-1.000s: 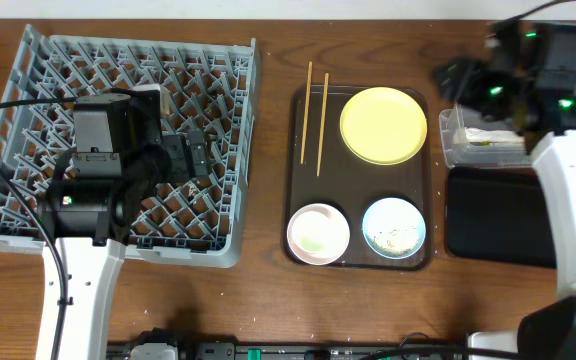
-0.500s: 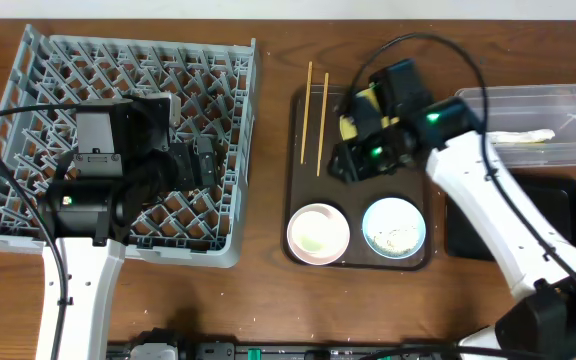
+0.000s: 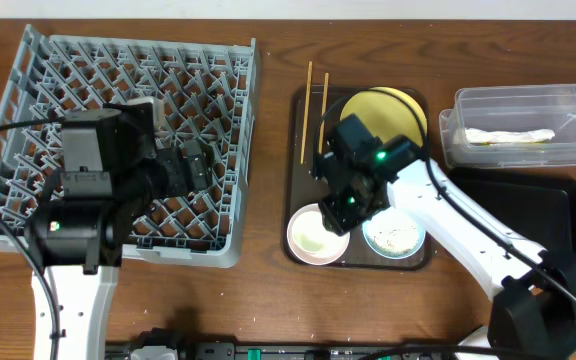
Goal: Sort waste into correct bins and load items into the dishwasher
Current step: 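Grasp the pink-white cup with the right gripper and lift it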
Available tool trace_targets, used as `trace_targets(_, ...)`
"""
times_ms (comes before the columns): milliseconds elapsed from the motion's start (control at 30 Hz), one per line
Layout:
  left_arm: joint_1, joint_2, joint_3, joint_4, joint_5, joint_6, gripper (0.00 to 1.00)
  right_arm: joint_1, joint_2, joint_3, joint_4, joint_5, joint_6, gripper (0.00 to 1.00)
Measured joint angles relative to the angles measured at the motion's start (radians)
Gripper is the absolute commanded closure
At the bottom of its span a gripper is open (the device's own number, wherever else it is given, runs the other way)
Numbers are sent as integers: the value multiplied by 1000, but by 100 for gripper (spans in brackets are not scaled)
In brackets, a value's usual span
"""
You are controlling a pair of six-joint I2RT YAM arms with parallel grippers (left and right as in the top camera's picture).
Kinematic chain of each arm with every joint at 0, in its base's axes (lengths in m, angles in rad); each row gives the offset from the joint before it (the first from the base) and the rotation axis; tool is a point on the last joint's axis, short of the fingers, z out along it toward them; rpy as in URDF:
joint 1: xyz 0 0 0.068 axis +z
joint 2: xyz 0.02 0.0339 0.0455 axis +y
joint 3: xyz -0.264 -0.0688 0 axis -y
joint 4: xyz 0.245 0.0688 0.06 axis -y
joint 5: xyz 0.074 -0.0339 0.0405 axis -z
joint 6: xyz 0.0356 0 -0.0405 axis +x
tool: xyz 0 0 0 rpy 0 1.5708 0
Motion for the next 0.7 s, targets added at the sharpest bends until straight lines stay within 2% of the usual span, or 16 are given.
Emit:
trace_targets(67,1,-6,0,0,1,-14,4,10,0,-54,58,-17,-2,60)
trace_targets(200,1,-2,0,0,5,-24,4,29,3,-129,127,-45,1,84)
trace_targets(267,1,2,0,0,6,-27,7,34,5,-141,135,-47,14,96)
trace_targets(300,1,2,0,0,8,-30,10,34,5,-141,137,-47,14,99)
trace_targets(400,1,3,0,0,10,-42,17,29,5,-132,122,-47,24,99)
trace_targets(700,1,38,0,9,143,-43,17,-84,4,87,-40,-91,1,99)
